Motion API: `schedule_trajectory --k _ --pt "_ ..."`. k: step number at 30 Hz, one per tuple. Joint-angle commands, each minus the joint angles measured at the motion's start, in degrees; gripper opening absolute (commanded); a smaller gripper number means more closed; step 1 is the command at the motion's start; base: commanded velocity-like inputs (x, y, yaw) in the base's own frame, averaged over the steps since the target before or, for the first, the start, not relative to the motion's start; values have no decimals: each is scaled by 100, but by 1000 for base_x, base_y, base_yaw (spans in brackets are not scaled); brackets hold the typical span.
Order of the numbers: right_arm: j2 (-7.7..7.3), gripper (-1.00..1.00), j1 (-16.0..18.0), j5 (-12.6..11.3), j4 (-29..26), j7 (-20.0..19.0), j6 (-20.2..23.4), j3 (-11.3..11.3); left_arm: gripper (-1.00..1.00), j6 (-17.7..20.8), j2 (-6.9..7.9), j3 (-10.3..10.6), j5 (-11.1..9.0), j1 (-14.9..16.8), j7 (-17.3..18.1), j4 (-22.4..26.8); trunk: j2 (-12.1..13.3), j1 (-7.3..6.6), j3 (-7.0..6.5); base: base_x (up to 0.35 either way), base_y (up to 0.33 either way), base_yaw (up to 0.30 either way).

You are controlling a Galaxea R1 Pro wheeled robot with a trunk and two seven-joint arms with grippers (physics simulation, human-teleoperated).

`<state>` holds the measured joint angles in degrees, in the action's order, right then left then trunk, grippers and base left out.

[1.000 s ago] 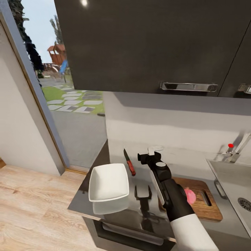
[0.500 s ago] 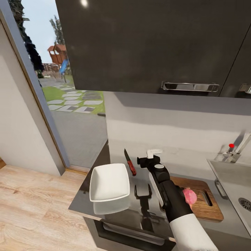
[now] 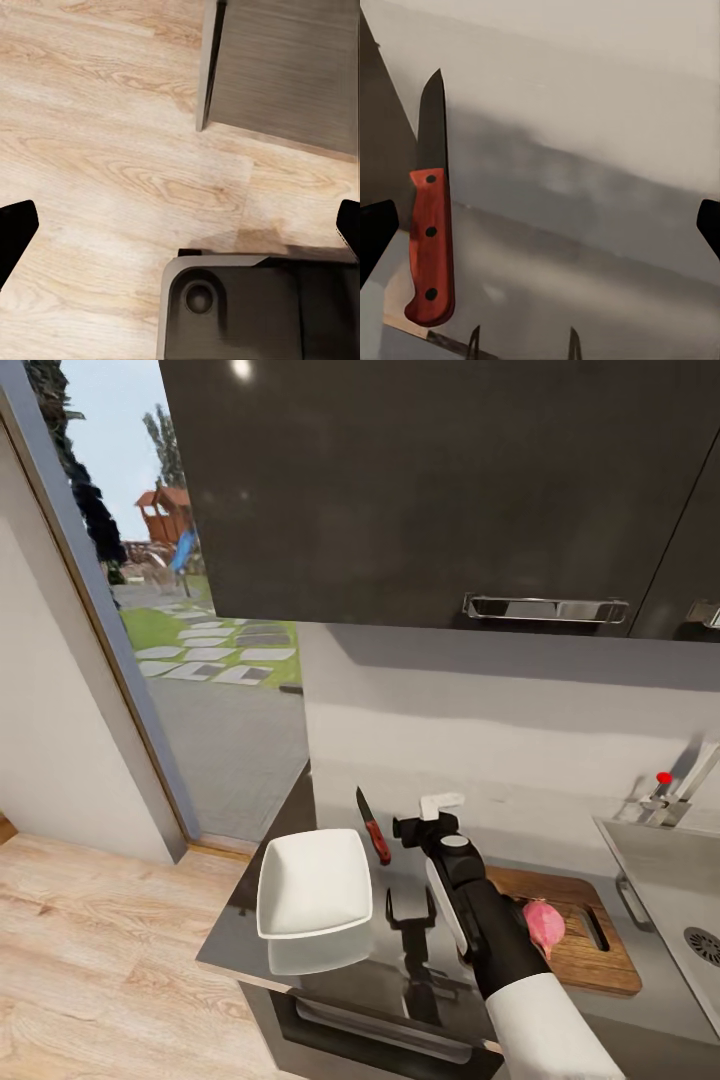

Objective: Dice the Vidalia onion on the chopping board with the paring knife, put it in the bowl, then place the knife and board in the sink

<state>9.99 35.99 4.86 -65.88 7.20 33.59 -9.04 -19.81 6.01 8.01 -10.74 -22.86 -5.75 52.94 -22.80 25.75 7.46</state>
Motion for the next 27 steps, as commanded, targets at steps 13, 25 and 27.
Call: schedule_trajectory --k 13,25,27 --pt "0 100 5 55 76 1 33 -9 100 -14 17 34 -34 1 -49 108 -12 4 19 0 0 15" --pt "0 100 5 41 96 -24 33 -10 100 -14 14 34 -34 1 -49 29 -12 4 80 0 38 121" --pt "0 100 5 41 97 -25 33 -10 100 -14 14 34 -34 1 -49 26 -12 4 91 0 146 126"
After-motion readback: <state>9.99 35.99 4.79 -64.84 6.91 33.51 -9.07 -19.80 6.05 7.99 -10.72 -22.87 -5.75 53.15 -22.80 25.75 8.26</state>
